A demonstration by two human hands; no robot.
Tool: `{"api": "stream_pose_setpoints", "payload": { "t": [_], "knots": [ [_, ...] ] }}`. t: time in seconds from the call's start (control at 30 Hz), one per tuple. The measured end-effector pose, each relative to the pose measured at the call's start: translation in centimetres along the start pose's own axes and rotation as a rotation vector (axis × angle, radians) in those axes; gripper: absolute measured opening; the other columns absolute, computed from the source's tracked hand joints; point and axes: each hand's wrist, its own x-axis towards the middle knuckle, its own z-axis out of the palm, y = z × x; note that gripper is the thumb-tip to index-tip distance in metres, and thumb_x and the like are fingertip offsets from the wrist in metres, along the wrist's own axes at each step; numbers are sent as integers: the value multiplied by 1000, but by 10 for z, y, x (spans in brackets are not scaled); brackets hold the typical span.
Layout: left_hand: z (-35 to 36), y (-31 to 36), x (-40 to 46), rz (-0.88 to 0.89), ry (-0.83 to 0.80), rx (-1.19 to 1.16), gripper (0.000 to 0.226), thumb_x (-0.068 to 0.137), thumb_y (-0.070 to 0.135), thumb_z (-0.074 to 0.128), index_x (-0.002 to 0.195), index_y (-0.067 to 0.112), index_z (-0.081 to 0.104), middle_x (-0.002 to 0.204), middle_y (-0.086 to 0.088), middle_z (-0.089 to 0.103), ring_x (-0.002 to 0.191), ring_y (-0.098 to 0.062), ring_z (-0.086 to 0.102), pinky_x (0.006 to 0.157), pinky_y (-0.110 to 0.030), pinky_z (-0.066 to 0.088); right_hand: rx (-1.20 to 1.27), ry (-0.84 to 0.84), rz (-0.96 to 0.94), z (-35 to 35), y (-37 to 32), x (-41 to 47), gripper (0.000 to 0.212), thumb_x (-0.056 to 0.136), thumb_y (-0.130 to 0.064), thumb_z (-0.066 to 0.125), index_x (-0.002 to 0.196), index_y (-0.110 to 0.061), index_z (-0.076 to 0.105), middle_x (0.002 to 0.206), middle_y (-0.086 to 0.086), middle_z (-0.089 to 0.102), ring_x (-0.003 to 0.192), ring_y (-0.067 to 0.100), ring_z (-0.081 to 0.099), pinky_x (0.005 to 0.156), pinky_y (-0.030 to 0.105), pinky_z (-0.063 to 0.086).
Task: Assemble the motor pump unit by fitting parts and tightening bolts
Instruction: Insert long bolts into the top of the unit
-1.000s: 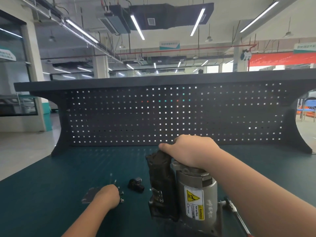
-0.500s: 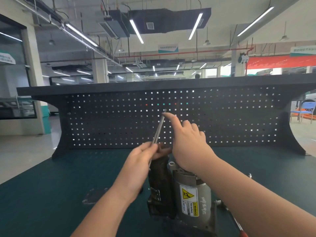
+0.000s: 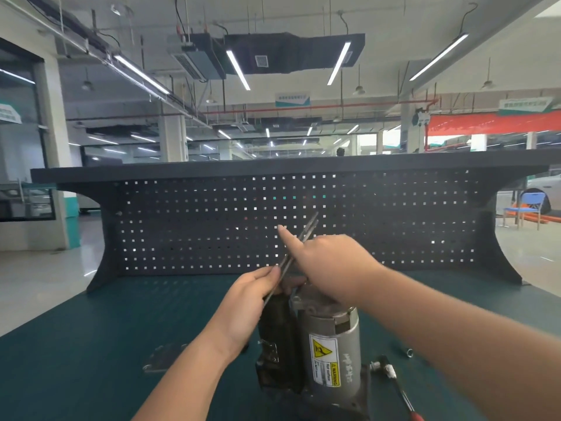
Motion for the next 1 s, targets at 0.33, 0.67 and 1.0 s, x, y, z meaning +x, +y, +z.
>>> {"api": "stream_pose_setpoints", "payload": {
  "t": [0.33, 0.67, 1.0],
  "knots": [
    [14, -4, 4, 61, 92, 160, 51, 105, 30, 36, 62, 34, 63, 98, 5, 76, 99, -12, 68, 93, -36, 48, 836, 425, 556, -43, 85, -26, 50, 98, -52, 26, 91, -20, 63, 66, -6, 62, 59, 5, 58, 57, 20, 46],
    [24, -13, 8, 112, 242, 232, 42, 103, 34, 38, 93, 2, 63, 102, -26, 64, 100, -41, 59, 92, -53, 45, 1127, 72, 668, -5, 60, -29, 43, 101, -38, 43, 71, -11, 57, 40, -3, 55, 32, 9, 47, 37, 15, 38],
    [36, -22, 7, 275, 364, 568, 36, 101, 35, 32, 82, 20, 58, 89, 11, 67, 92, -8, 58, 79, -35, 46, 752, -151, 456, -3, 51, -32, 38, 101, -38, 42, 72, -16, 50, 67, -3, 59, 63, 13, 58, 56, 23, 45]
  ]
}}
